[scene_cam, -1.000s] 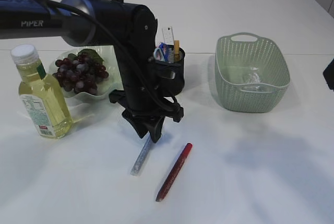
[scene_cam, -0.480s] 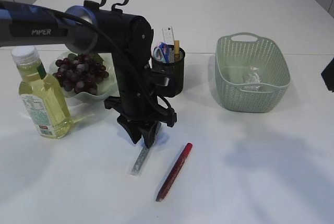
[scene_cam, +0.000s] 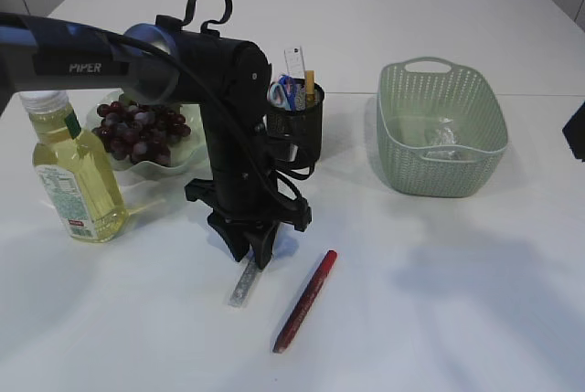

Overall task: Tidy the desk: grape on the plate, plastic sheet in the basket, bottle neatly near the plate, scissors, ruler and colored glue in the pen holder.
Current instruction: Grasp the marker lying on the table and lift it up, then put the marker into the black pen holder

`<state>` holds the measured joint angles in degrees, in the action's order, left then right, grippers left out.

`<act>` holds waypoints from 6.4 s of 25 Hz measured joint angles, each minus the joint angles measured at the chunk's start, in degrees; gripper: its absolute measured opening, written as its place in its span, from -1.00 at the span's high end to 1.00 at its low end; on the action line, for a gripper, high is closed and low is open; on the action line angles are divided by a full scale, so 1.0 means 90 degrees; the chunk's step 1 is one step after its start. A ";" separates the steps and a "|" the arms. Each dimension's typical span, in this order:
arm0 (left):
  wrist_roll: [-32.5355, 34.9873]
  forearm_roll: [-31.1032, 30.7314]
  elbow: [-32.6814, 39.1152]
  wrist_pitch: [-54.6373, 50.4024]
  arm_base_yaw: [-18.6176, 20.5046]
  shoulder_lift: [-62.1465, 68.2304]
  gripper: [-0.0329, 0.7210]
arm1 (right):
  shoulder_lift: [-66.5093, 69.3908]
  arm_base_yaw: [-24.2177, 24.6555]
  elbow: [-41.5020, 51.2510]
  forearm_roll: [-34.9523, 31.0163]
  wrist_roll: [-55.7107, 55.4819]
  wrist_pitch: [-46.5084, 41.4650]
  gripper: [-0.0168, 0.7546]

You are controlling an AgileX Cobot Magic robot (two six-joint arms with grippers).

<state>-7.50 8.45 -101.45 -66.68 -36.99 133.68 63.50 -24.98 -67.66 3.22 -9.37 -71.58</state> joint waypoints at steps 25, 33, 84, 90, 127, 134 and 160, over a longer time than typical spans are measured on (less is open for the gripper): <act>0.0000 0.0166 0.0000 0.0102 0.0000 0.0000 0.29 | 0.0000 0.0000 0.0000 0.0000 0.0055 -0.0011 -0.16; 0.0000 0.0180 -0.0012 0.0127 0.0000 0.0087 0.36 | 0.0000 0.0000 0.0000 0.0000 0.0080 -0.0010 -0.16; 0.0087 -0.0605 0.4113 0.9856 -0.0062 -0.2365 0.77 | 0.0000 0.0000 0.0000 0.0094 0.0219 -0.0010 -0.16; 0.0087 -0.0594 0.3926 1.0902 -0.0062 -0.2365 0.77 | 0.0000 0.0000 0.0000 0.0135 0.0229 -0.0010 -0.16; 0.0087 -0.0583 0.2403 1.0521 0.0287 -0.1014 0.71 | 0.0000 0.0000 0.0000 0.0470 0.0254 -0.0026 -0.16; 0.0087 -0.0583 0.2403 1.0547 0.0287 -0.0884 0.69 | 0.0000 0.0000 0.0000 0.0470 0.0268 -0.0026 -0.16; 0.0074 -0.0583 0.2397 1.0528 0.0376 -0.0775 0.47 | 0.0000 0.0000 0.0000 0.0470 0.0268 -0.0026 -0.16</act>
<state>-6.83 3.21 -79.88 28.07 -33.60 126.71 63.50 -24.98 -67.66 7.45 -6.96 -71.81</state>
